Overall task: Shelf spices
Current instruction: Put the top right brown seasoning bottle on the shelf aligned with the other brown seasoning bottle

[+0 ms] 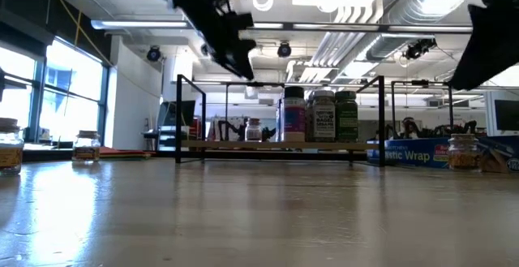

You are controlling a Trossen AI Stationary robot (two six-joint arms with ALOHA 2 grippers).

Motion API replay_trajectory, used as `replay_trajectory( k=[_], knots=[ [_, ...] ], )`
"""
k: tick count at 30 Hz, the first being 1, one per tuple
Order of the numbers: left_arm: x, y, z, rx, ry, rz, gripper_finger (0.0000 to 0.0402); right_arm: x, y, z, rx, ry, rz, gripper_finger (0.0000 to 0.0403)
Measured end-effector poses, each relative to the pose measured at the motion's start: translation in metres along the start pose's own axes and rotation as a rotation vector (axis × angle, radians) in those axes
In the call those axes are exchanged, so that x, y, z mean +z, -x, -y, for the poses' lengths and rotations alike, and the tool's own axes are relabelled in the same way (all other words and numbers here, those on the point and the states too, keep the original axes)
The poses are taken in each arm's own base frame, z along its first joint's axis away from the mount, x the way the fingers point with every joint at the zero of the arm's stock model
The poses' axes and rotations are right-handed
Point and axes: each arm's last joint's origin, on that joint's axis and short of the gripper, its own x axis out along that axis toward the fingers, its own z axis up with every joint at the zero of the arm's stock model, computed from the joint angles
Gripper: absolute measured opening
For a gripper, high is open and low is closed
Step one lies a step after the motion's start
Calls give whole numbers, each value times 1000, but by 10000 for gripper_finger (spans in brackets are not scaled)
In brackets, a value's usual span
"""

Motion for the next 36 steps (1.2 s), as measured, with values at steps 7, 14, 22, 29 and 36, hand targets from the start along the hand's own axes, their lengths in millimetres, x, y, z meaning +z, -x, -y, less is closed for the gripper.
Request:
replay_trajectory(
  k=[7, 14, 22, 29, 36],
  knots=[
    [-2, 93, 50, -98, 42, -4, 234, 33, 0, 69, -211, -146, -319, 227],
    [-35, 156, 113, -225, 38, 71, 234, 44, -34, 125, -275, -256, -436, 227],
    [-76, 180, 149, -228, 53, 117, 234, 62, -76, 158, -230, -258, -517, 227],
    [-86, 183, 154, -215, 71, 127, 234, 75, -91, 180, -208, -263, -586, 227],
    [-85, 183, 154, -211, 87, 134, 234, 79, -95, 178, -94, -294, -605, 227]
  ],
)
